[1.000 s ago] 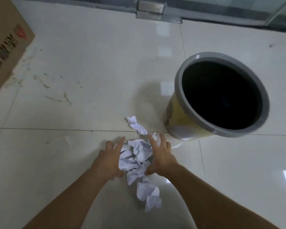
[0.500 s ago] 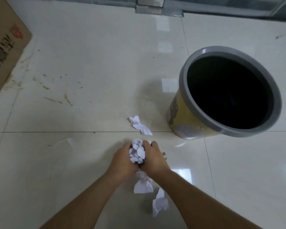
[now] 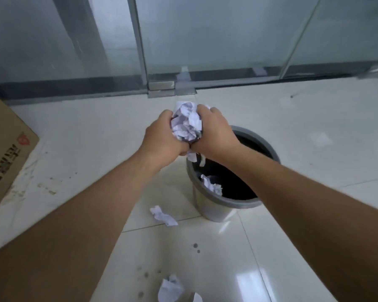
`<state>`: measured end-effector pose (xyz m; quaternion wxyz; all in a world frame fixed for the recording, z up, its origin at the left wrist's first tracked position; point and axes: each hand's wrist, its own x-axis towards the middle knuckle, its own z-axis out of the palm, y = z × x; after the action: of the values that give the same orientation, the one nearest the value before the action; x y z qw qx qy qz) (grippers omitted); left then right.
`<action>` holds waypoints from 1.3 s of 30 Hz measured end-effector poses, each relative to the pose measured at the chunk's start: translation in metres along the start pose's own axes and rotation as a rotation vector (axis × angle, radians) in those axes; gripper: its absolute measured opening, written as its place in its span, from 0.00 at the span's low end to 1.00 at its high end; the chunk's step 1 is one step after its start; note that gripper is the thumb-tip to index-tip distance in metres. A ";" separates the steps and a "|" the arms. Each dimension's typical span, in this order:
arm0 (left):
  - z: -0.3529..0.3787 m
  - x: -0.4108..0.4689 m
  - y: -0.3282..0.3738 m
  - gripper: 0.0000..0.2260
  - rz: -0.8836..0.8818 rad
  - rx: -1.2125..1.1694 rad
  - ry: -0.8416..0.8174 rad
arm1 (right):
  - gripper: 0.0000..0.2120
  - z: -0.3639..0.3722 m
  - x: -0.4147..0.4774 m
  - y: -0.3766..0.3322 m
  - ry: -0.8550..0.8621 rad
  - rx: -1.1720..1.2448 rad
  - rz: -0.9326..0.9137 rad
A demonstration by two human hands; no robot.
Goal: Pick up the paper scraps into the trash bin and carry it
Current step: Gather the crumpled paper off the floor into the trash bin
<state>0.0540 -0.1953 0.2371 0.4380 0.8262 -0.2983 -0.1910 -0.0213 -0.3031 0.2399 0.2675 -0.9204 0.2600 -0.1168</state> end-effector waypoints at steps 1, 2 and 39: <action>0.017 0.003 0.013 0.23 0.017 -0.010 -0.030 | 0.27 -0.015 -0.005 0.016 0.018 -0.001 0.037; 0.034 0.004 0.023 0.23 0.028 -0.017 -0.064 | 0.26 -0.027 -0.012 0.033 0.033 0.007 0.075; 0.089 -0.044 -0.235 0.51 -0.007 0.894 -0.808 | 0.51 0.177 -0.194 0.106 -0.829 -0.251 0.006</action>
<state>0.0464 -0.1174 -0.0055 -0.1007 0.7932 -0.4899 -0.3474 -0.1654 -0.1979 0.0201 0.2354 -0.9143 0.1453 0.2959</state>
